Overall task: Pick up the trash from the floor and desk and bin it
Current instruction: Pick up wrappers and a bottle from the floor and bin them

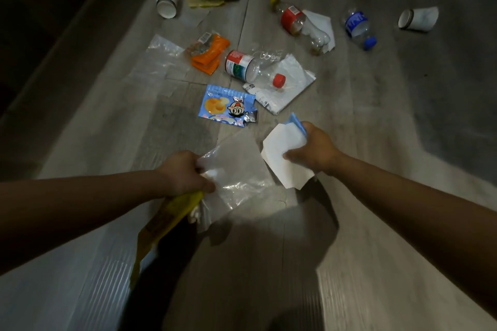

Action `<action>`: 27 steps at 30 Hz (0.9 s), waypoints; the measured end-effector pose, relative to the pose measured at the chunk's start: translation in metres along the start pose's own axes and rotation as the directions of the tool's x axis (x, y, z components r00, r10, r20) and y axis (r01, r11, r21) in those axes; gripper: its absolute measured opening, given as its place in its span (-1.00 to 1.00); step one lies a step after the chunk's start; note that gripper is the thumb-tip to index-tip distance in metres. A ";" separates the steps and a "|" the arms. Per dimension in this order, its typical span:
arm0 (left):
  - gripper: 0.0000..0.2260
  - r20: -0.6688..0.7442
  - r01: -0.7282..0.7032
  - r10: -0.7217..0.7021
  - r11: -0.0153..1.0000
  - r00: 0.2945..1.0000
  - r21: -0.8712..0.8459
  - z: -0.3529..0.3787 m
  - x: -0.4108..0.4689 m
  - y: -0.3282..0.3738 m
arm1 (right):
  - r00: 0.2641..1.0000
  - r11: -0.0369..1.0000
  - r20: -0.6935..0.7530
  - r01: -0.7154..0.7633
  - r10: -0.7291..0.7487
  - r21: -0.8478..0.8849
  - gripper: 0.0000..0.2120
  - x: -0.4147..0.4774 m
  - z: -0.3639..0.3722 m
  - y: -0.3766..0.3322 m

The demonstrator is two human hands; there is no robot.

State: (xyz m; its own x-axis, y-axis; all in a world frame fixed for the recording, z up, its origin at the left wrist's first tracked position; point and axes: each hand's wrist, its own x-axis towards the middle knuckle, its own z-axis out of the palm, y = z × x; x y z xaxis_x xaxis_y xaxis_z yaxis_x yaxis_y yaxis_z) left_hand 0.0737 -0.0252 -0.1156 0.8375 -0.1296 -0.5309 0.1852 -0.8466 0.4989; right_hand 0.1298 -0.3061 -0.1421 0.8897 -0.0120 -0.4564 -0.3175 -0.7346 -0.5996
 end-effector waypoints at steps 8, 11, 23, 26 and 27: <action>-0.80 -0.070 -0.023 0.008 0.978 0.998 -0.206 -0.095 -0.010 0.070 | 0.973 0.982 -0.230 0.025 0.020 0.190 -0.31 -0.047 -0.101 -0.073; -0.81 -0.174 -0.027 -0.028 0.952 0.984 -0.304 -0.147 -0.043 0.122 | 0.953 0.951 -0.294 0.022 0.074 0.309 -0.36 -0.087 -0.157 -0.123; -0.87 -0.242 -0.058 -0.174 0.688 0.955 -0.723 -0.379 -0.310 0.354 | 0.783 0.839 -0.528 0.014 0.330 0.544 -0.35 -0.370 -0.396 -0.337; -0.66 -0.258 -0.103 -0.150 0.647 0.955 -0.756 -0.431 -0.372 0.409 | 0.768 0.841 -0.557 0.045 0.316 0.539 -0.36 -0.424 -0.458 -0.388; -0.65 -0.268 -0.113 -0.148 0.643 0.952 -0.758 -0.448 -0.390 0.426 | 0.761 0.845 -0.573 0.061 0.305 0.531 -0.37 -0.440 -0.479 -0.404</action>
State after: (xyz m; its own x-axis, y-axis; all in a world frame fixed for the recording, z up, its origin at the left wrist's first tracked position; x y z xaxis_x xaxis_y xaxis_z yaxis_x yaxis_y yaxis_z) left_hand 0.0565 -0.1043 0.6104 0.9076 0.1399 -0.3958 0.4137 -0.1383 0.8998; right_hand 0.0240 -0.3291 0.6157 0.7681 -0.6219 -0.1527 -0.3878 -0.2619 -0.8837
